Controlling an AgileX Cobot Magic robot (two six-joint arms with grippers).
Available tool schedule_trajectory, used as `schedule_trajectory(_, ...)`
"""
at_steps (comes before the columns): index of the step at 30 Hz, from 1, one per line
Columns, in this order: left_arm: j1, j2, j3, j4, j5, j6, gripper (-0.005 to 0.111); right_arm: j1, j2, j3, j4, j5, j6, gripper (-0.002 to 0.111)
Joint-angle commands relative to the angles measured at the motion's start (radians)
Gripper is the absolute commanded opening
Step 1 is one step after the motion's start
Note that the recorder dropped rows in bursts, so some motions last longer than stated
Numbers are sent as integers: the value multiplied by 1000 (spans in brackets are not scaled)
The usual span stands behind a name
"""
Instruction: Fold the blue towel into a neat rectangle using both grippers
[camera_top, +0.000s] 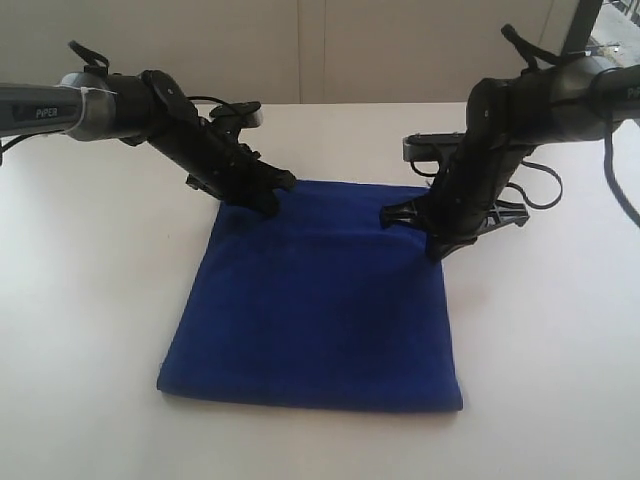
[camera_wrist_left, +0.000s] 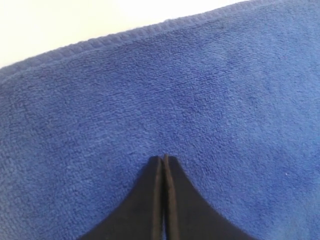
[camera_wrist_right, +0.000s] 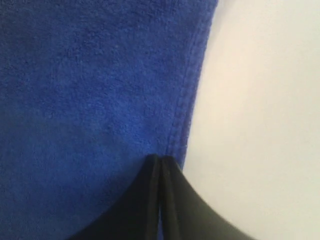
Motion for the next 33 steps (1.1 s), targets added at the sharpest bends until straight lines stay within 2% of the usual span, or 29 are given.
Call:
schedule_trajectory(1,-3,6,6,7,6,-2,0,-2,-28,3,-1,-66,5,0)
schedule_trajectory(12,10,-157,6,16,41,2,0,-2,-183,3,-1,-32,-21,0)
schedule_trajectory(16,54,-246,6,61,212,13,0,0,-253,28,-1,43,-47,0)
schedule_trajectory(20,94,-328,32,128,456,10,0,13,-350,125,8,74,-49,0)
schedule_trajectory(23,96,-400,128,126,509,10,0,53,-419,219,33,77,-49,0)
schedule_trajectory(28,48,-540,356,115,471,-2,0,148,-487,354,96,35,-49,0)
schedule_trajectory(31,-17,-640,573,113,347,-2,0,208,-484,460,131,-61,-49,0)
schedule_trajectory(32,-34,-659,670,115,266,-16,0,219,-484,506,136,-117,-40,0)
schedule_trajectory(33,-36,-663,709,115,233,-20,0,225,-484,533,150,-146,-40,0)
